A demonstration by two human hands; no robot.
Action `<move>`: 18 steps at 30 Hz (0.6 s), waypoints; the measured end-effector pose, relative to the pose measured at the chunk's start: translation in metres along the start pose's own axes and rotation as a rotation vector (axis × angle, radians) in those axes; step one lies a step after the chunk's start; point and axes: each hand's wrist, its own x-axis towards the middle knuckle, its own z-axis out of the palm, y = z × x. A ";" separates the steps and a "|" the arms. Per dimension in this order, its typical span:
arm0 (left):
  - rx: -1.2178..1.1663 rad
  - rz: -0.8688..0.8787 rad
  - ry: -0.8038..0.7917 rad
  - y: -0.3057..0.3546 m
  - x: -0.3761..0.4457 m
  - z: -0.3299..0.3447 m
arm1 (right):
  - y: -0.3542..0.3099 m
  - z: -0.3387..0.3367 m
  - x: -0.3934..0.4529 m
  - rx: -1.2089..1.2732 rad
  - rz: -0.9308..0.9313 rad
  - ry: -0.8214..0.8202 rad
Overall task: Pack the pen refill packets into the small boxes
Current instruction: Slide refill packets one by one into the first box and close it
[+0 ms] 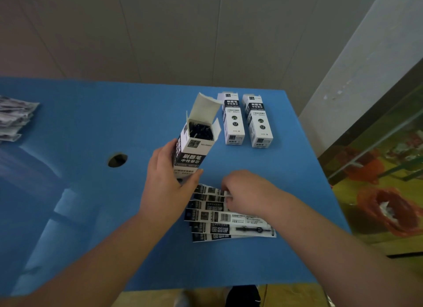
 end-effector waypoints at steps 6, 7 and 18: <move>-0.016 0.001 0.013 0.001 -0.001 -0.001 | -0.003 0.004 -0.003 -0.018 -0.011 0.037; -0.014 0.000 0.015 0.001 -0.002 -0.001 | -0.003 0.005 -0.004 -0.006 -0.009 0.047; -0.020 -0.020 0.018 0.002 -0.004 -0.002 | -0.002 0.001 -0.005 -0.013 -0.006 0.011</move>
